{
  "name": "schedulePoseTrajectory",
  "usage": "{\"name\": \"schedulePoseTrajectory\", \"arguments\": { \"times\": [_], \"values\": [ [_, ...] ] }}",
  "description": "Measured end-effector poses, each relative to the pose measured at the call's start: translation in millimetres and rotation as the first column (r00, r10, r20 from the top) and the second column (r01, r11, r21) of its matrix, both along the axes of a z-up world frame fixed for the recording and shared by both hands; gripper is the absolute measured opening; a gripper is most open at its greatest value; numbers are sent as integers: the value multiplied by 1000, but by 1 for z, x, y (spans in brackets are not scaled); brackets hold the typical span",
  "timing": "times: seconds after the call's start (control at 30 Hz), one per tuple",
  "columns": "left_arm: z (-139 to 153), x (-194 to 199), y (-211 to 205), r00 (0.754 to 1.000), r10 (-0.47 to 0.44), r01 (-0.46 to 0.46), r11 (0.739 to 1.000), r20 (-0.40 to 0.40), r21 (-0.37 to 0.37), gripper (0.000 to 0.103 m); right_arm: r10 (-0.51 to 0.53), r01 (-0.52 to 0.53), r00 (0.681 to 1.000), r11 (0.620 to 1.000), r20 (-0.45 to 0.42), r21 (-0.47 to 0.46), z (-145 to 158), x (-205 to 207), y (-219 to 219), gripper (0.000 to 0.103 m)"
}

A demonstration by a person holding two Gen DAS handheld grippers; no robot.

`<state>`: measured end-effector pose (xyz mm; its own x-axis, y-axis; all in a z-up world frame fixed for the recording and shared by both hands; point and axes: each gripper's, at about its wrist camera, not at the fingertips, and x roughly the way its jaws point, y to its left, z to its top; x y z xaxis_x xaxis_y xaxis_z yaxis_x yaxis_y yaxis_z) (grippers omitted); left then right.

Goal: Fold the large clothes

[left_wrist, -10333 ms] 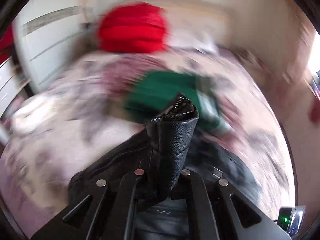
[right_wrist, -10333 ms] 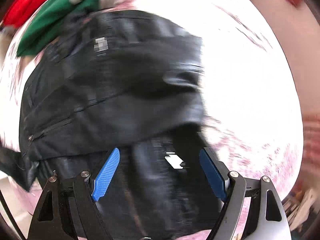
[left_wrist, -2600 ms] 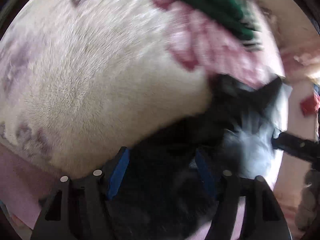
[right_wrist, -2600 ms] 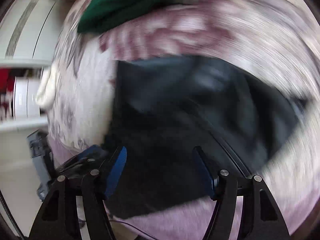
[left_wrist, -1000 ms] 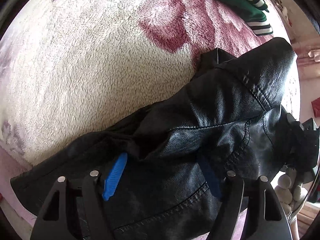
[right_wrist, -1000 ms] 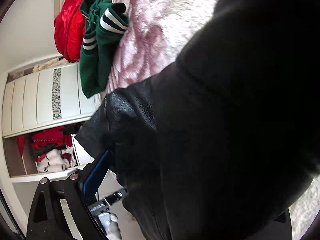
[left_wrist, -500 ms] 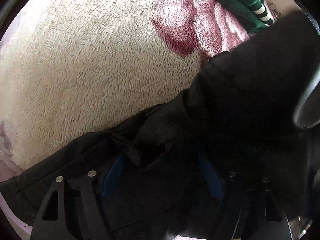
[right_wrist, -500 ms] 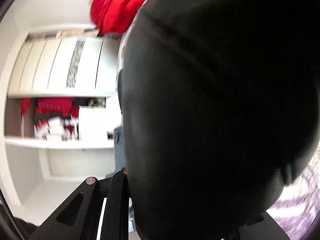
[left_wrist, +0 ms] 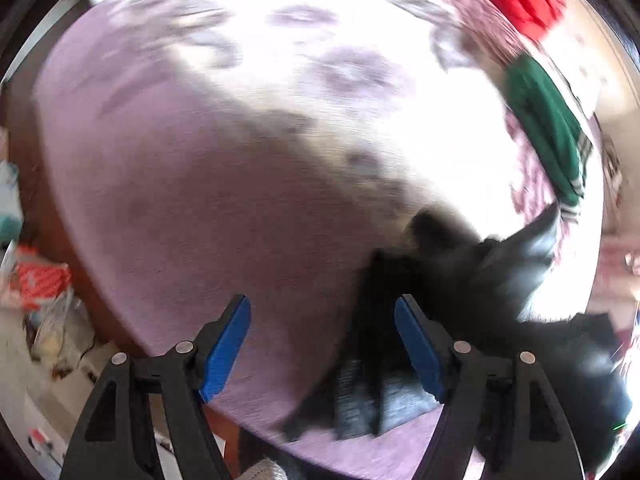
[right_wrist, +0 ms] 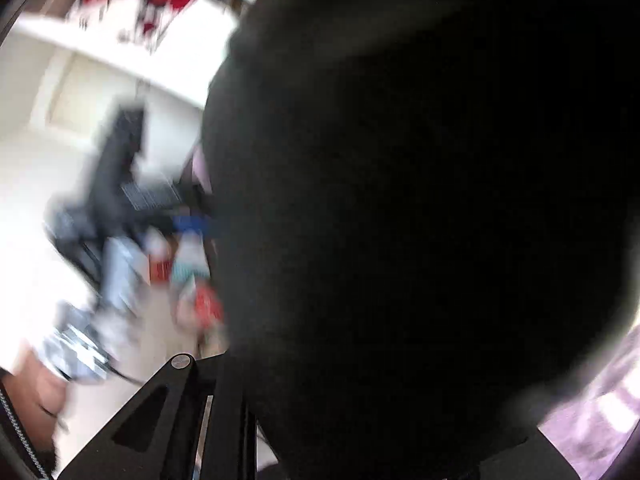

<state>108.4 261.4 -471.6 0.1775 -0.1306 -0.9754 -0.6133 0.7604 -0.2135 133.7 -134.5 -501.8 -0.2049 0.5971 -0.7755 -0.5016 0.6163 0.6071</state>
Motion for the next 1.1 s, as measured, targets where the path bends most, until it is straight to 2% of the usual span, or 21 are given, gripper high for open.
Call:
{"name": "schedulePoseTrajectory", "arguments": {
  "times": [0.03, 0.1, 0.13, 0.17, 0.2, 0.27, 0.33, 0.37, 0.43, 0.53, 0.63, 0.7, 0.77, 0.8, 0.87, 0.9, 0.93, 0.97, 1.03, 1.07, 1.1],
  "values": [
    [3, -11, 11, 1000, 22, -22, 1000, 1, 14, 73, 51, -52, 998, 998, -27, -34, -13, -17, 16, 31],
    [5, -20, 18, 999, 49, -49, 999, 7, 12, 73, 135, -146, 986, 984, -101, -101, -34, -40, 40, 49],
    [5, -25, 25, 998, 65, -65, 998, 13, 5, 74, 167, -184, 977, 974, -131, -130, -40, -49, 48, 53],
    [7, -24, 23, 997, 76, -76, 997, 18, 0, 74, 204, -225, 966, 966, -156, -128, -40, -58, 54, 71],
    [8, -32, 25, 996, 85, -84, 996, 24, -13, 74, 229, -252, 955, 962, -186, -105, -37, -62, 57, 83],
    [5, -26, 22, 995, 98, -97, 995, 31, -36, 74, 278, -298, 940, 951, -196, -83, -20, -71, 58, 91],
    [3, -16, 10, 995, 87, -85, 995, 38, -46, 75, 303, -323, 921, 945, -243, -45, -7, -70, 53, 91],
    [3, -15, 5, 997, 73, -71, 996, 39, -49, 75, 284, -300, 907, 954, -311, -3, -1, -63, 46, 91],
    [1, -12, -10, 998, 38, -35, 998, 41, -60, 75, 218, -224, 904, 974, -369, 27, 12, -20, 60, 91],
    [-7, -10, -33, 999, -27, 29, 998, 28, -52, 75, 44, -57, 931, 998, -362, -24, 9, 52, 17, 91],
    [-43, -11, -61, 995, -95, 93, 995, -43, -47, 75, -79, 48, 941, 994, -329, -101, -21, 133, -2, 91],
    [-84, -18, -80, 981, -150, 143, 987, -125, -68, 78, -49, 11, 911, 995, -409, -94, -63, 180, 3, 91],
    [-103, -27, -83, 982, -140, 130, 988, -125, -82, 87, 55, -91, 870, 995, -490, -50, -96, 193, 26, 91],
    [-108, -32, -79, 985, -128, 119, 989, -117, -87, 89, 102, -136, 845, 990, -525, -26, -110, 198, 40, 91],
    [-108, -34, -73, 987, -126, 114, 987, -103, -113, 89, 204, -197, 747, 977, -633, 82, -149, 185, 68, 100],
    [-105, -33, -70, 987, -124, 113, 987, -101, -115, 89, 232, -212, 720, 971, -654, 112, -153, 182, 78, 103],
    [-102, -33, -69, 986, -130, 119, 987, -104, -108, 89, 273, -249, 709, 959, -650, 132, -153, 171, 89, 103],
    [-99, -32, -67, 984, -138, 127, 987, -109, -100, 88, 312, -284, 708, 947, -634, 150, -149, 151, 86, 103],
    [-91, -29, -69, 979, -160, 155, 987, -130, -47, 88, 355, -351, 742, 928, -568, 122, -140, 138, 115, 103],
    [-87, -27, -69, 977, -167, 165, 986, -133, -29, 88, 330, -327, 772, 939, -543, 105, -134, 136, 119, 99],
    [-80, -25, -68, 977, -168, 167, 986, -128, -19, 88, 295, -288, 799, 953, -524, 98, -129, 136, 119, 87]
  ]
}}
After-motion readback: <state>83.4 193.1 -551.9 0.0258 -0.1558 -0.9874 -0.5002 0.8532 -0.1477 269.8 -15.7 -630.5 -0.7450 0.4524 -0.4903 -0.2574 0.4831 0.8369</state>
